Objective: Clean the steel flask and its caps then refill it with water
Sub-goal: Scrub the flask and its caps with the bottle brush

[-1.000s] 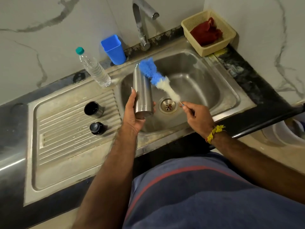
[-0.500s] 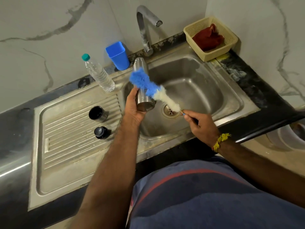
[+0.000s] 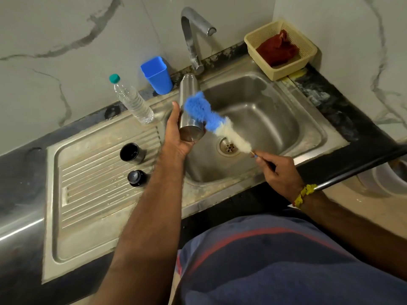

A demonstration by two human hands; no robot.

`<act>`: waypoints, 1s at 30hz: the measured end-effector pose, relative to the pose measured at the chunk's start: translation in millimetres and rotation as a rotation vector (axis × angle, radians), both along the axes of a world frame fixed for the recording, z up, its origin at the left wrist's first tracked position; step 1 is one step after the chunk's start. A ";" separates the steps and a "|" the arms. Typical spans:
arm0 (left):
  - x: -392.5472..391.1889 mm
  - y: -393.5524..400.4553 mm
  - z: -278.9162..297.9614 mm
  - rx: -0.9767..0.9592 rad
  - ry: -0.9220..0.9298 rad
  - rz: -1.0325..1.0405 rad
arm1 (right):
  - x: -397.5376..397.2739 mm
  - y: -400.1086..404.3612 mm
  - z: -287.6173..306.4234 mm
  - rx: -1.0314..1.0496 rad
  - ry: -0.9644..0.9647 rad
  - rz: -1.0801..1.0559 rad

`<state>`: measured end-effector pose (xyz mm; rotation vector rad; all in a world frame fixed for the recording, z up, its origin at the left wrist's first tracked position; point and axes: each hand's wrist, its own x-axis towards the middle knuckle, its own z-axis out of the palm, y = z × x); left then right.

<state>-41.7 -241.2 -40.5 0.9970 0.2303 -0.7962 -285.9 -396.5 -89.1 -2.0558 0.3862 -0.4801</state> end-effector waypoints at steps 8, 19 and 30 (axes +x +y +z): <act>-8.3 8.6 -0.3 -0.059 0.049 0.100 | 11.6 -2.1 -1.1 -0.012 0.019 0.048; -25.7 16.2 -12.6 0.004 0.028 0.037 | 16.3 -13.8 -1.8 -0.035 0.026 0.047; -44.6 12.7 -18.8 0.039 -0.046 -0.032 | 26.6 -6.8 2.5 -0.022 0.054 0.067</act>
